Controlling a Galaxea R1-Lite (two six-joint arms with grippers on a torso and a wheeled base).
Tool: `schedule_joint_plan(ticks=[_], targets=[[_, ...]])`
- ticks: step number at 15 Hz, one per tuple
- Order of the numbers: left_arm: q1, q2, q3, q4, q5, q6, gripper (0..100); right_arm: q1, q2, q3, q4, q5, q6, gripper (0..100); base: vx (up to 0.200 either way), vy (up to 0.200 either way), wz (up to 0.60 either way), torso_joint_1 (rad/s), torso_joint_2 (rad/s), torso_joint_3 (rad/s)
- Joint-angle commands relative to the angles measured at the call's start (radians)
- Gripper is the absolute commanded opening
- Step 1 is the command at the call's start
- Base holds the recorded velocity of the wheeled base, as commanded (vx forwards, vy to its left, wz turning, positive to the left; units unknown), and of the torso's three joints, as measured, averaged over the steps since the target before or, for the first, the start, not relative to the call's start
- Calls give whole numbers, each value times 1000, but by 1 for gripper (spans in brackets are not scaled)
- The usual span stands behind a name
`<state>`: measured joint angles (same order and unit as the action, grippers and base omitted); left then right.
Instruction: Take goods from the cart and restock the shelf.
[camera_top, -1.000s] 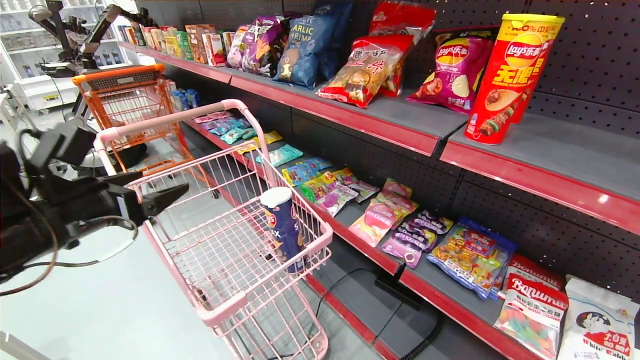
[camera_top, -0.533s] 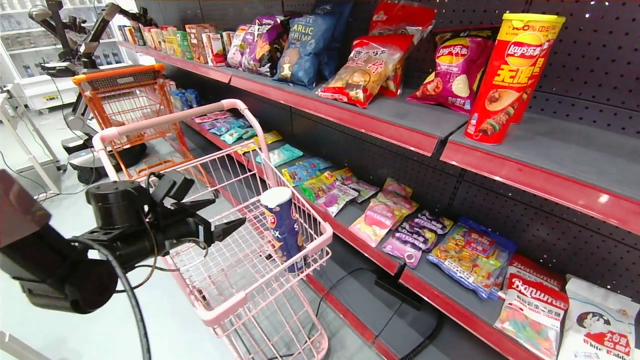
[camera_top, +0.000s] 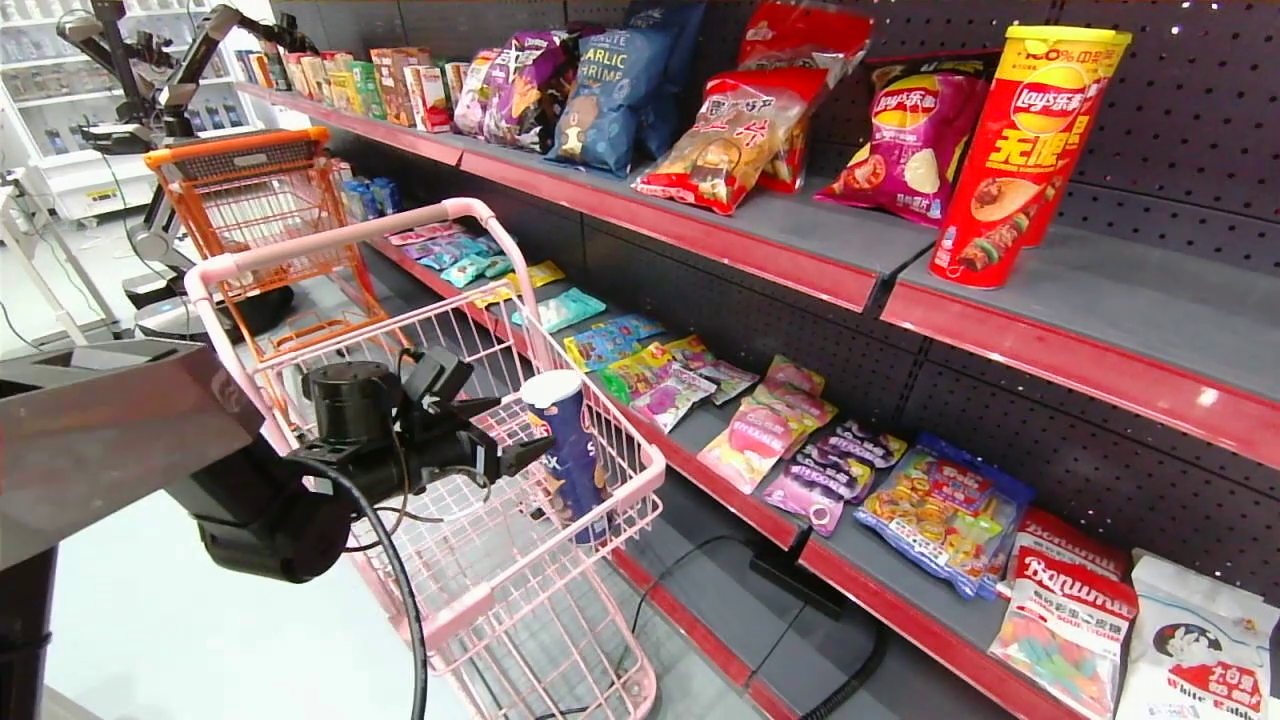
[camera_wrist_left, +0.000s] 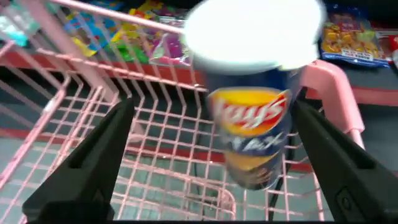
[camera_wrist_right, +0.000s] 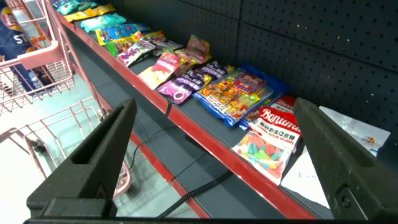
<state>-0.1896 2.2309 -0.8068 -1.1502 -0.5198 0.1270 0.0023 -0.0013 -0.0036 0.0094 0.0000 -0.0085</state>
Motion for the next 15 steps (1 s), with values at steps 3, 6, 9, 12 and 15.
schedule_joint_plan(ticks=[3, 6, 9, 12, 15], targets=[[-70, 36, -91, 35, 12, -50, 100, 1, 1, 1, 0, 0, -4, 100, 0, 0, 0, 0, 0, 0], [-70, 67, -140, 64, 12, -52, 100, 1, 1, 1, 0, 0, -4, 100, 0, 0, 0, 0, 0, 0], [-87, 90, -164, 67, 23, -55, 100, 1, 1, 1, 0, 0, -4, 100, 0, 0, 0, 0, 0, 0], [-100, 104, -161, 78, 69, -56, 100, 1, 1, 1, 0, 0, -4, 100, 0, 0, 0, 0, 0, 0], [-105, 122, -160, 79, 80, -56, 0, 1, 1, 1, 0, 0, -4, 100, 0, 0, 0, 0, 0, 0]])
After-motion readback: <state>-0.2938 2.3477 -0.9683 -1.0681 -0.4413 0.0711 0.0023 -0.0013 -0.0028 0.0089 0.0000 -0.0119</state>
